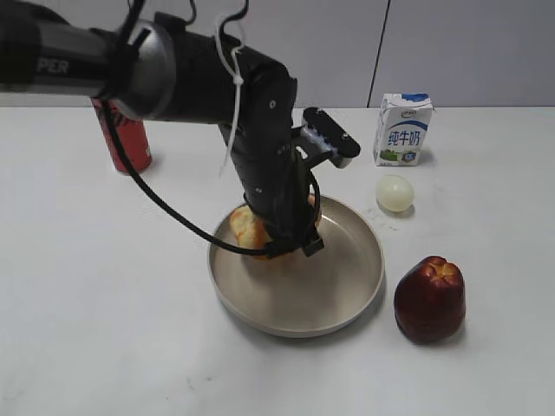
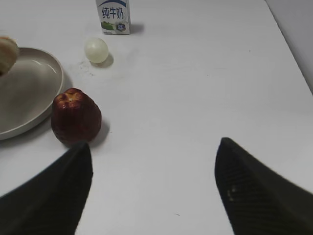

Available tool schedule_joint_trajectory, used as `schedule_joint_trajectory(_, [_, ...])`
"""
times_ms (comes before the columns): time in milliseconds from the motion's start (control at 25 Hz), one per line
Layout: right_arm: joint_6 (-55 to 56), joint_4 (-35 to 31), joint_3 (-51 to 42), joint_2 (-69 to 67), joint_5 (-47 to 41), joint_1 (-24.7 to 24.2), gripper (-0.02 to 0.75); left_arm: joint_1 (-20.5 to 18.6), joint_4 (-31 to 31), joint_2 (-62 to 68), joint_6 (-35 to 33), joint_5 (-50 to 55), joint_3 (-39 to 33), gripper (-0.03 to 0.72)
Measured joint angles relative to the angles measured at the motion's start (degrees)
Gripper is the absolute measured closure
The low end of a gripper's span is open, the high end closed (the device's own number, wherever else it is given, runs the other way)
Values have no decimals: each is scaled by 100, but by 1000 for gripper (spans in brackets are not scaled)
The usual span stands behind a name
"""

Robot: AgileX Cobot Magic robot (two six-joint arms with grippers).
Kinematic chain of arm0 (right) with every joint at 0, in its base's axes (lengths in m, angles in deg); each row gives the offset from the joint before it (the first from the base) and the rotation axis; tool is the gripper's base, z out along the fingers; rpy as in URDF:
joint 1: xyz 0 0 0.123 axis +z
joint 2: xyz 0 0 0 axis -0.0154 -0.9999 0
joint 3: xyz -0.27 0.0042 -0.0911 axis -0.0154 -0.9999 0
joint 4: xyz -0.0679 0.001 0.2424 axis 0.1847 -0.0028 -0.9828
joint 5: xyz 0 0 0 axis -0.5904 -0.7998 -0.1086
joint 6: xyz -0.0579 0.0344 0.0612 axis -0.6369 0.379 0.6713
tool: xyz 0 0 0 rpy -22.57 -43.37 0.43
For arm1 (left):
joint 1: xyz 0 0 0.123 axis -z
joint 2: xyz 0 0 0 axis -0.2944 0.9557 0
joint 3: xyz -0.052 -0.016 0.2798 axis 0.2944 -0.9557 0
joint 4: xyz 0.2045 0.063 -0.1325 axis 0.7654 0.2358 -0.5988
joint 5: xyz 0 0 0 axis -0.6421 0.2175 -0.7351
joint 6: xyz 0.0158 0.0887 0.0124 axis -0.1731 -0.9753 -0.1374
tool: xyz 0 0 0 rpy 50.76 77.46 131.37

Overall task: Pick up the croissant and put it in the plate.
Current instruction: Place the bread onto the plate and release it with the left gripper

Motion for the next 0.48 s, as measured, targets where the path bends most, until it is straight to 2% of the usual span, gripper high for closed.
schedule_joint_trajectory(120, [0, 0, 0, 0, 0, 0, 150, 0, -276, 86, 0, 0, 0, 131])
schedule_joint_trajectory(200, [0, 0, 0, 0, 0, 0, 150, 0, -408, 86, 5, 0, 11, 51])
schedule_joint_trajectory(280, [-5, 0, 0, 0, 0, 0, 150, 0, -447, 86, 5, 83, 77, 13])
schedule_joint_trajectory(480, [-5, 0, 0, 0, 0, 0, 150, 0, -459, 86, 0, 760, 598, 3])
